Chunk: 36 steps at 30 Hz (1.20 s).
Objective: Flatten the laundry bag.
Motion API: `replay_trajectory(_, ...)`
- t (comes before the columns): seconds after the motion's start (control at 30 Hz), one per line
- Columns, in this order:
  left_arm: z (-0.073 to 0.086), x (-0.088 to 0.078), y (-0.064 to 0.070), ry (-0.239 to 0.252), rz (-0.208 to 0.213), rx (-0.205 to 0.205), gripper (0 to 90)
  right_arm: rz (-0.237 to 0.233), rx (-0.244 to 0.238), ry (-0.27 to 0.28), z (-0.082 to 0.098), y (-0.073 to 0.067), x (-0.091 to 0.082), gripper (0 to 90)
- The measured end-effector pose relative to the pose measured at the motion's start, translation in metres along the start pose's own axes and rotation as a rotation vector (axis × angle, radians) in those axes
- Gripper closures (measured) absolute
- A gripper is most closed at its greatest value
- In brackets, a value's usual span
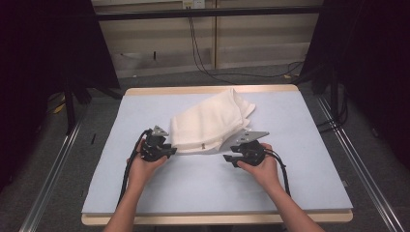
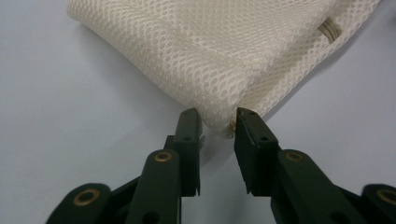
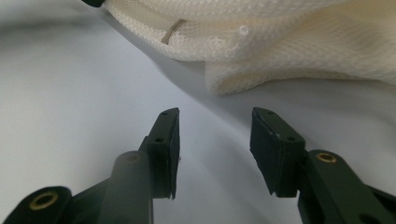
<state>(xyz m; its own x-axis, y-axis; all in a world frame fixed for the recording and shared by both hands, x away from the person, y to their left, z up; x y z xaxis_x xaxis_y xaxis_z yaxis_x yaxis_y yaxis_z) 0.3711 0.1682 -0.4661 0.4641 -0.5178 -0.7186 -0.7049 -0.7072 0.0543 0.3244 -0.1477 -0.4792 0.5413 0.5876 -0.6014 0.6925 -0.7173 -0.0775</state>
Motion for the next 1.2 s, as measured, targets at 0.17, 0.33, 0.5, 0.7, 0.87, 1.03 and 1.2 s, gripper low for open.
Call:
replay_trajectory(0.17, -0.003, -0.003, 0.001, 0.007, 0.012, -0.006, 80.1, 0.004, 0.021, 0.022, -0.003, -0.001, 0.017, 60.2)
replay_trajectory(0.33, -0.002, -0.003, 0.000, -0.004, 0.035, -0.015, 82.3, 0.014, 0.020, 0.037, -0.008, -0.002, 0.024, 66.7)
replay_trajectory(0.5, -0.003, -0.004, 0.001, -0.010, 0.041, -0.038, 83.2, 0.039, 0.036, 0.005, -0.012, -0.002, 0.033, 71.1)
replay_trajectory(0.7, -0.003, -0.004, 0.001, -0.009, 0.025, -0.044, 83.8, 0.035, 0.037, -0.011, -0.014, -0.002, 0.036, 85.5)
replay_trajectory(0.87, -0.004, -0.007, 0.001, 0.001, 0.025, -0.061, 84.3, 0.021, 0.017, -0.005, -0.014, -0.002, 0.033, 88.3)
replay_trajectory(1.03, -0.006, -0.010, 0.000, 0.015, 0.026, -0.084, 84.8, 0.005, 0.008, -0.005, -0.007, 0.002, 0.021, 88.7)
replay_trajectory(1.2, -0.009, -0.013, -0.001, 0.029, 0.014, -0.109, 85.2, -0.018, -0.015, -0.004, 0.002, 0.006, 0.009, 88.8)
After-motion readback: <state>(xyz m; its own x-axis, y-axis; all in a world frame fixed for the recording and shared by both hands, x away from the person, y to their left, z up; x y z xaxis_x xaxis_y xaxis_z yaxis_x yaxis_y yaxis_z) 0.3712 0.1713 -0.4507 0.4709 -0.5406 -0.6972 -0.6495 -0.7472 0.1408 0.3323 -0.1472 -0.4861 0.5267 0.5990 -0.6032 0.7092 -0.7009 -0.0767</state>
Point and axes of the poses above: each handheld gripper's, and its own axes: x roughly forward along the jaws, z roughly out of its underside, y roughly to its right, the point moved 1 cm from there along x, roughly forward along the jaws, and after that the axes turned 3 degrees about y, right-handed, at the moved point
